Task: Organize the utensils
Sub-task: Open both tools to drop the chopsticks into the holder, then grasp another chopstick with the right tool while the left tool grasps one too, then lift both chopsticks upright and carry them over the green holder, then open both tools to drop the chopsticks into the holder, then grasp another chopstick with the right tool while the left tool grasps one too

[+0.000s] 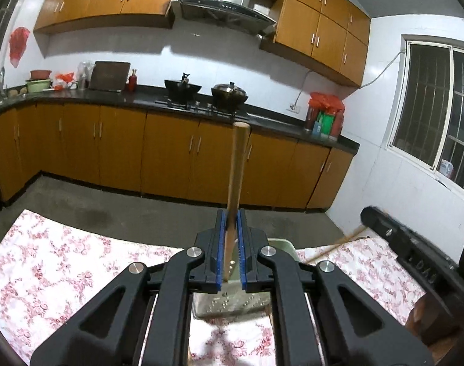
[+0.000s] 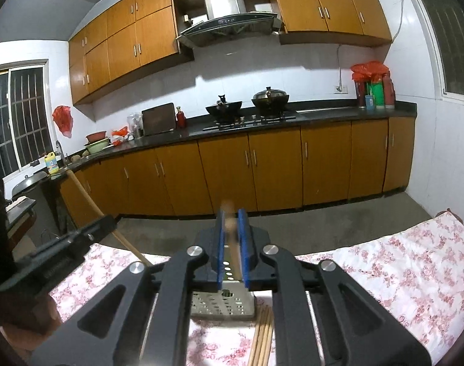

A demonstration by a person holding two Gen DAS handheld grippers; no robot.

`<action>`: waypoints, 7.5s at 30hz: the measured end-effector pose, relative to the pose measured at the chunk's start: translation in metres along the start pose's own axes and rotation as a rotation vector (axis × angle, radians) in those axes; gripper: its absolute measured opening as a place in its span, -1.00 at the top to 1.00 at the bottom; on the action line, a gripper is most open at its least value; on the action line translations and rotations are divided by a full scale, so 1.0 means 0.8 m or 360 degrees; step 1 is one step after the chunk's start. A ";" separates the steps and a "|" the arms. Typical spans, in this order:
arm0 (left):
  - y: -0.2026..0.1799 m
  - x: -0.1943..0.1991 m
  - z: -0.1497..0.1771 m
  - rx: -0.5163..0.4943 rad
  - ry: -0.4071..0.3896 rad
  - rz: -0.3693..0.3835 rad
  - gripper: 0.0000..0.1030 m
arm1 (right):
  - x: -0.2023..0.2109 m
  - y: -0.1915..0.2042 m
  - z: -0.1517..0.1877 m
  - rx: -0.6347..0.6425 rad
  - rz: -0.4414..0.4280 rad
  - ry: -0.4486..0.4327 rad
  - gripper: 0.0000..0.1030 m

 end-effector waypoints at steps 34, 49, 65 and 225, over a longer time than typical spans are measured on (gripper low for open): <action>0.093 0.066 0.192 0.0223 0.0512 -0.0348 0.35 | -0.020 -0.041 0.251 0.0143 0.0063 0.0923 0.70; 0.072 0.046 0.236 0.0200 0.0697 -0.0234 0.57 | -0.026 -0.059 0.250 0.0165 0.0213 0.0897 0.84; 0.055 0.030 0.247 0.0082 0.0780 -0.0293 0.83 | -0.021 -0.054 0.252 0.0213 0.0201 0.0879 0.81; 0.025 0.123 0.054 0.0029 -0.0158 -0.0270 0.05 | 0.021 -0.111 0.094 -0.0145 0.0346 0.0328 0.33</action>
Point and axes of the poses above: each gripper's, at about its wrist camera, not at the fingertips, and x roughly against the way its jaws point, y to its left, z to its underside, the point moved 1 cm from there along -x, roughly the way its jaws point, and after that the axes turned 11 degrees about z, right-handed, at the moved point
